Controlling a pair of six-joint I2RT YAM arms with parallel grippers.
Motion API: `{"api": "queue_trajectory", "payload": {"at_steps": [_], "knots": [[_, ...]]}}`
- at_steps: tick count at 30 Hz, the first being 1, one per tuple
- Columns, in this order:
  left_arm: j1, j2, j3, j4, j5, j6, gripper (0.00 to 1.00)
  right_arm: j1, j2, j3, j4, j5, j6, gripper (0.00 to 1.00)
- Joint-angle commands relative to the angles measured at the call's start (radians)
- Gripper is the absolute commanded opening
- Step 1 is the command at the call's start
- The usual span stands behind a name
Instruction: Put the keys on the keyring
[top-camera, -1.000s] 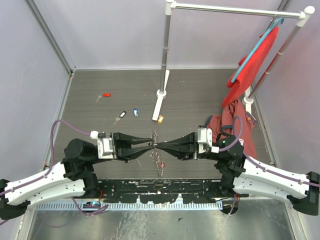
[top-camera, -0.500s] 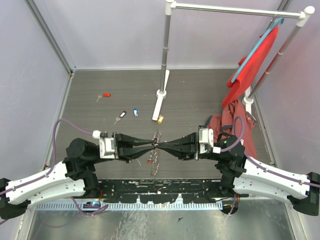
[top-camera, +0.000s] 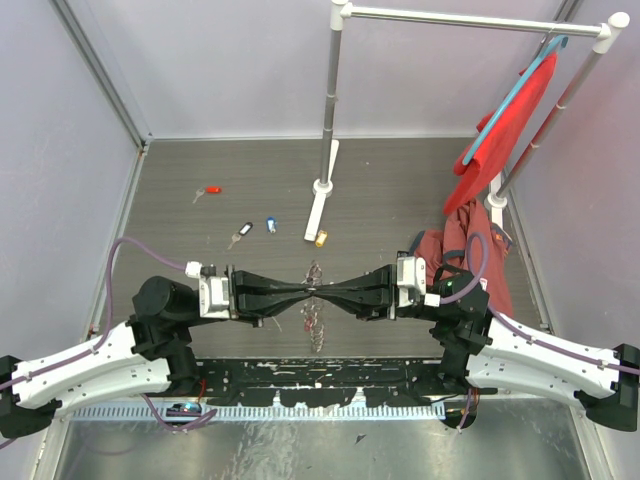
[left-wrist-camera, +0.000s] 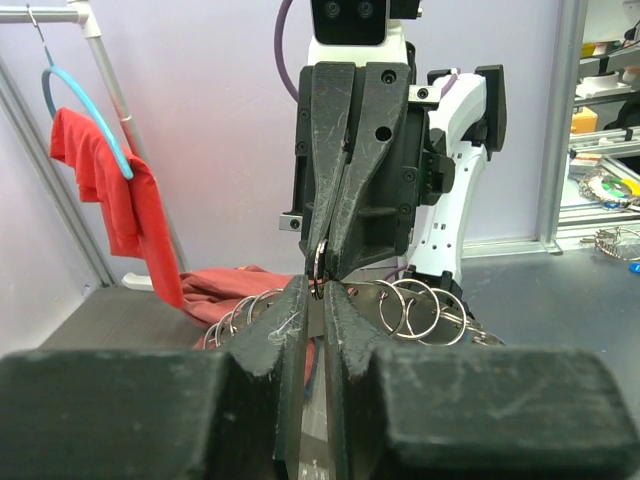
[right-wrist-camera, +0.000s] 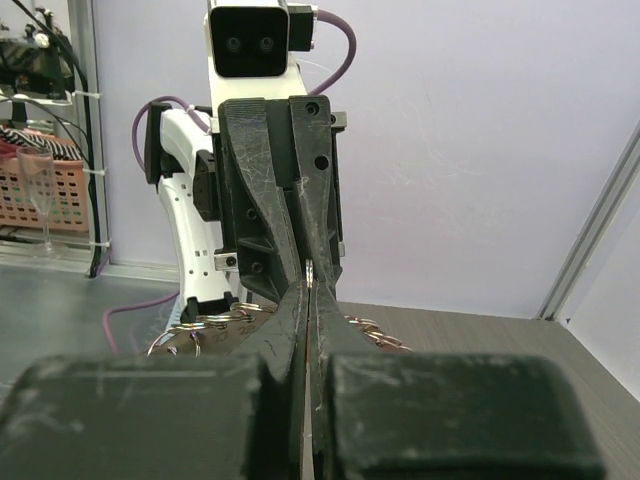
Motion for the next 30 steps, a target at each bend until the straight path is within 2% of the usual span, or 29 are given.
{"api": "queue_trajectory", "payload": {"at_steps": [1,4,10,17,23,25,30], "knots": [[-0.001,0.000,0.000,0.045,0.013,-0.007,0.17,0.002,0.003,0.057,0.061,0.005,-0.011,0.01],[-0.001,0.002,0.004,0.040,0.014,-0.004,0.15,0.002,0.008,0.062,0.054,0.004,-0.012,0.01],[-0.001,-0.004,0.019,0.008,0.017,0.024,0.01,0.002,0.022,0.071,0.019,-0.001,-0.022,0.01],[-0.001,-0.024,0.039,-0.083,0.003,0.088,0.00,0.002,0.027,0.102,-0.066,-0.016,-0.049,0.02],[-0.001,-0.060,0.113,-0.369,-0.020,0.282,0.00,0.001,0.005,0.202,-0.288,-0.046,-0.128,0.33],[-0.001,-0.066,0.134,-0.449,-0.031,0.371,0.00,0.002,0.005,0.250,-0.392,-0.050,-0.167,0.37],[-0.001,-0.064,0.203,-0.662,-0.042,0.571,0.00,0.002,0.027,0.360,-0.642,-0.013,-0.260,0.41]]}}
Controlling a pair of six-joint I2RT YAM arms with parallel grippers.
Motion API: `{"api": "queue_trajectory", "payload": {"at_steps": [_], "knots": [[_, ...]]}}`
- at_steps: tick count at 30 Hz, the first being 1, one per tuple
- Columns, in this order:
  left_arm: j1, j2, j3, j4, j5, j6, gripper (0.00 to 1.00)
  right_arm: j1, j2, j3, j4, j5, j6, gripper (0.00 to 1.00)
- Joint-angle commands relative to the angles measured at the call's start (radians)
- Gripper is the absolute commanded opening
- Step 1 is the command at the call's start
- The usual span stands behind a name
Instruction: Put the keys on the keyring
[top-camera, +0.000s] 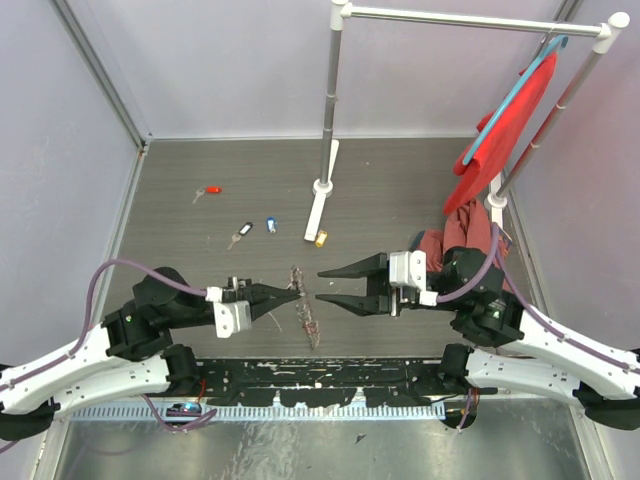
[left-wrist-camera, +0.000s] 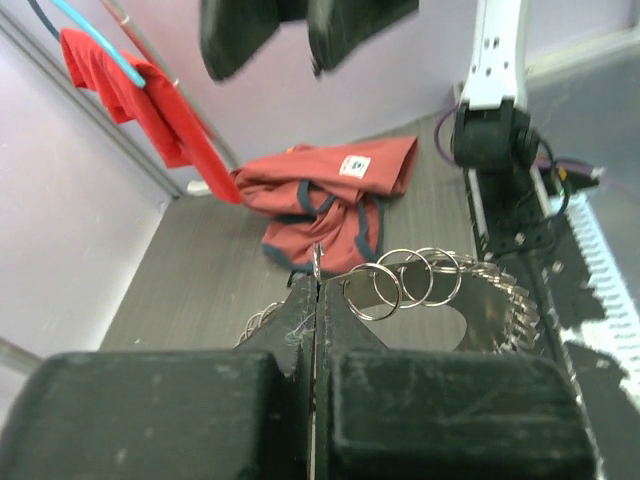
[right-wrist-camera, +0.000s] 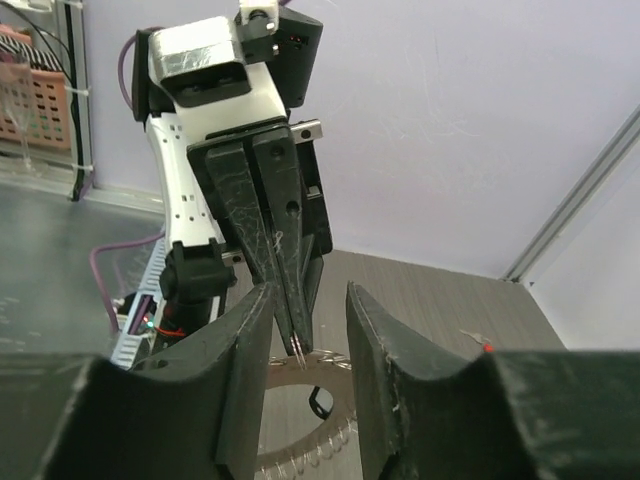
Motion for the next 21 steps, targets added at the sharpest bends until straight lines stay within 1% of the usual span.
{"api": "queue_trajectory", "payload": {"at_steps": [1,4,10,14,17,21], "knots": [[-0.001,-0.008,0.096,-0.218,-0.021,0.250,0.00,0.002,0.004,0.104,-0.227,0.037,-0.103,0.42],[-0.002,-0.004,0.115,-0.287,-0.023,0.352,0.00,0.002,-0.008,0.102,-0.256,0.082,-0.103,0.45],[-0.001,-0.022,0.098,-0.316,-0.035,0.516,0.00,0.002,-0.047,0.073,-0.256,0.198,-0.076,0.47],[-0.001,-0.032,0.091,-0.320,-0.044,0.581,0.00,0.002,-0.058,0.054,-0.237,0.282,-0.039,0.48],[-0.001,-0.051,0.079,-0.323,-0.034,0.639,0.00,0.002,-0.064,0.037,-0.220,0.320,-0.020,0.49],[-0.001,-0.068,0.072,-0.332,-0.039,0.679,0.00,0.002,-0.070,0.006,-0.184,0.362,0.003,0.51]]}}
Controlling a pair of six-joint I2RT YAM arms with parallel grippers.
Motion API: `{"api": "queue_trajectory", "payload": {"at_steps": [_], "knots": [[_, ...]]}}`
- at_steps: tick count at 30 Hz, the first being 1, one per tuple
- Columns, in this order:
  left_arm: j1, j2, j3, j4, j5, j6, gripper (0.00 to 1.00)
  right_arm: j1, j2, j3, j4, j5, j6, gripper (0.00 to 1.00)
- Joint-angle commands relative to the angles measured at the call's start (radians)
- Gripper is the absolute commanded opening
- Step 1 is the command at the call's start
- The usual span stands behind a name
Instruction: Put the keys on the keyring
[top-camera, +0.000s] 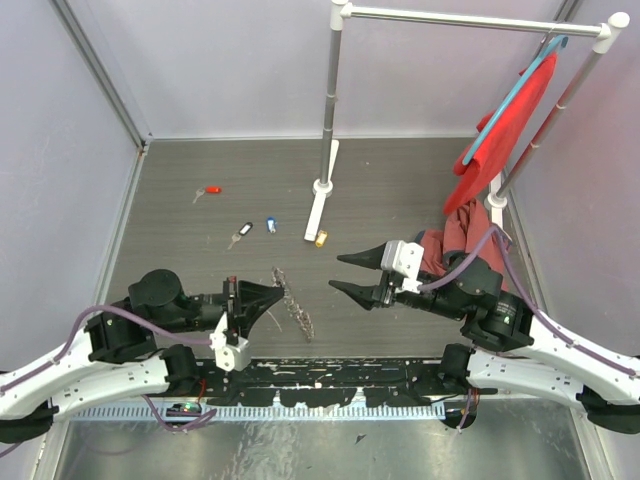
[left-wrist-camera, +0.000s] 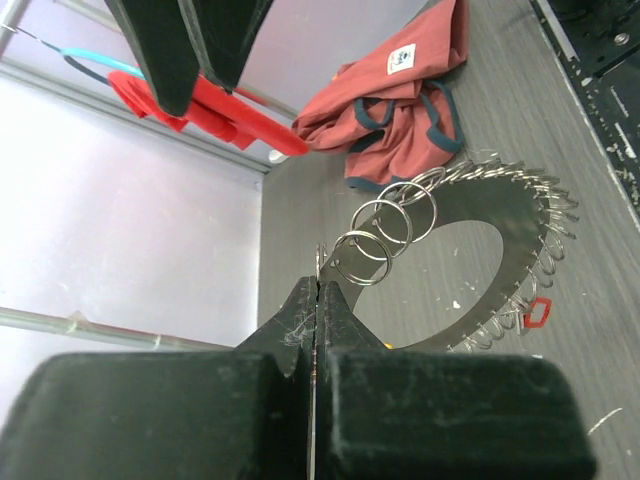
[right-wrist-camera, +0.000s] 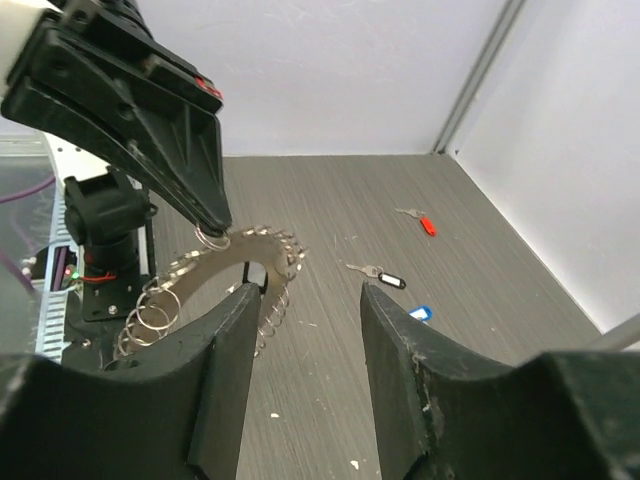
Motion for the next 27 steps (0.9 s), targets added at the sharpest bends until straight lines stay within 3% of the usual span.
{"api": "queue_trajectory", "payload": {"at_steps": [1,8,16,20,22,24,27], "knots": [[-0.001,-0.029,-0.001,0.014,-0.006,0.093,0.00,0.002,-0.016,-0.025,0.096,0.094,0.044,0.51],[-0.001,-0.019,0.019,-0.017,-0.014,0.071,0.00,0.002,0.016,-0.035,0.124,0.135,0.012,0.56],[-0.001,0.070,0.123,-0.045,-0.109,-0.334,0.00,0.001,0.135,-0.023,0.074,0.191,-0.110,0.61],[-0.002,0.073,0.114,-0.034,-0.211,-0.488,0.00,0.000,0.170,0.000,0.048,0.304,0.003,0.57],[-0.002,0.071,0.116,-0.071,-0.232,-0.521,0.00,-0.019,0.191,0.030,0.013,0.407,0.082,0.47],[-0.002,0.057,0.111,-0.100,-0.225,-0.542,0.00,-0.080,0.226,0.064,-0.035,0.405,0.164,0.37],[-0.001,0.018,0.089,-0.121,-0.237,-0.567,0.00,-0.214,0.289,0.097,-0.070,0.298,0.274,0.41]]}}
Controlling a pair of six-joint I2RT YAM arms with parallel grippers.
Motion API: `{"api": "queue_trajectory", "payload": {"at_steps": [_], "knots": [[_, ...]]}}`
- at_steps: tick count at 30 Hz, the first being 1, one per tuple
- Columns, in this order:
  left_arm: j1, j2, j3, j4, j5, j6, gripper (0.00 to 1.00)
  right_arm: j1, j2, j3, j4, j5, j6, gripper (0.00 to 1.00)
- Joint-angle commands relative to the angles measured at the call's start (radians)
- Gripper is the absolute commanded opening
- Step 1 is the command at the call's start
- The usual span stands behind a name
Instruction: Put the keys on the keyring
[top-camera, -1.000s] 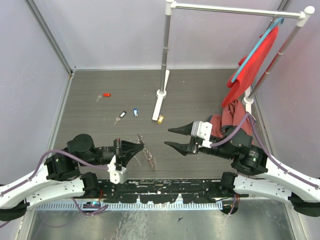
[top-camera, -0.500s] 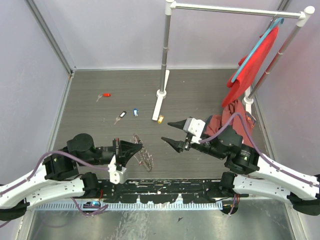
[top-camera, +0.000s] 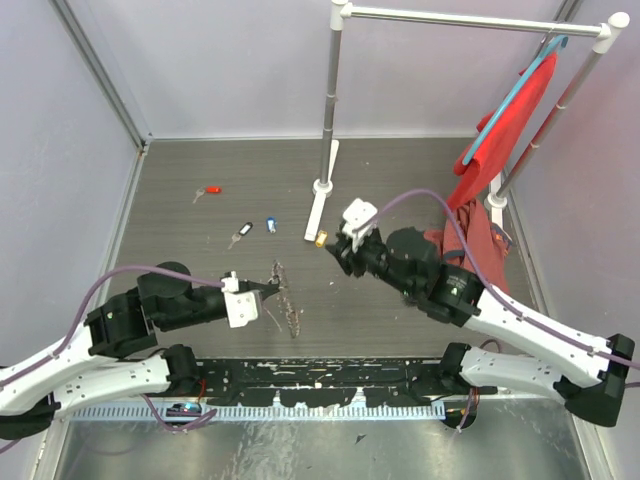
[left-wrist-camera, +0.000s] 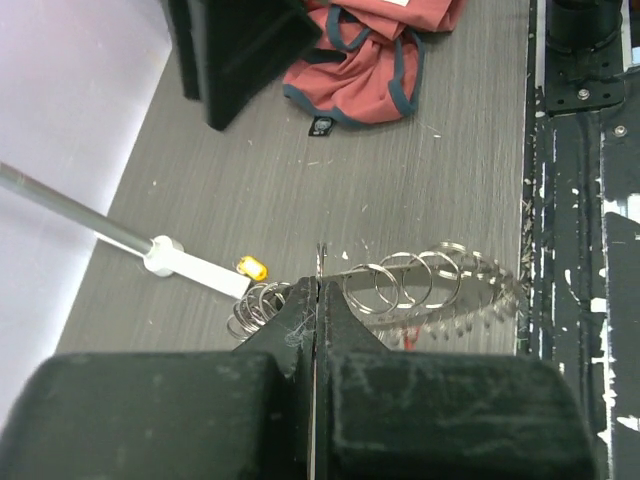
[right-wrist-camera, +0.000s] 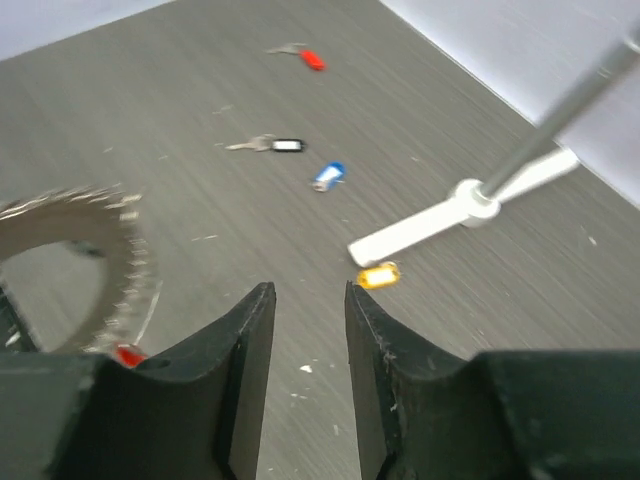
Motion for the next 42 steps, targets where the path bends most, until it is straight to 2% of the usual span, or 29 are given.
{"api": "queue_trajectory", "payload": {"at_steps": [1,4,11,17,21,28,35,42], "knots": [[-0.001,-0.066,-0.002,-0.018,-0.056,-0.104,0.00,-0.176,0.078,0.098,-0.033,-0.040,0.215,0.42],[-0.002,-0.111,-0.023,-0.030,-0.110,-0.148,0.00,-0.280,0.170,0.137,-0.051,-0.107,0.291,0.43],[-0.001,-0.200,-0.106,0.005,-0.190,-0.252,0.00,-0.380,0.405,0.226,-0.046,-0.169,0.394,0.43],[-0.001,-0.183,-0.174,0.059,-0.271,-0.272,0.00,-0.457,0.607,0.276,-0.018,-0.239,0.443,0.42],[-0.002,-0.151,-0.213,0.108,-0.249,-0.277,0.00,-0.506,0.705,0.284,0.026,-0.280,0.494,0.40],[-0.001,-0.113,-0.225,0.138,-0.232,-0.255,0.00,-0.574,0.884,0.318,0.108,-0.449,0.560,0.40],[-0.001,-0.110,-0.227,0.141,-0.231,-0.250,0.00,-0.605,0.980,0.343,0.162,-0.452,0.607,0.41],[-0.001,-0.098,-0.217,0.125,-0.240,-0.236,0.00,-0.614,1.043,0.381,0.172,-0.499,0.614,0.38]]}}
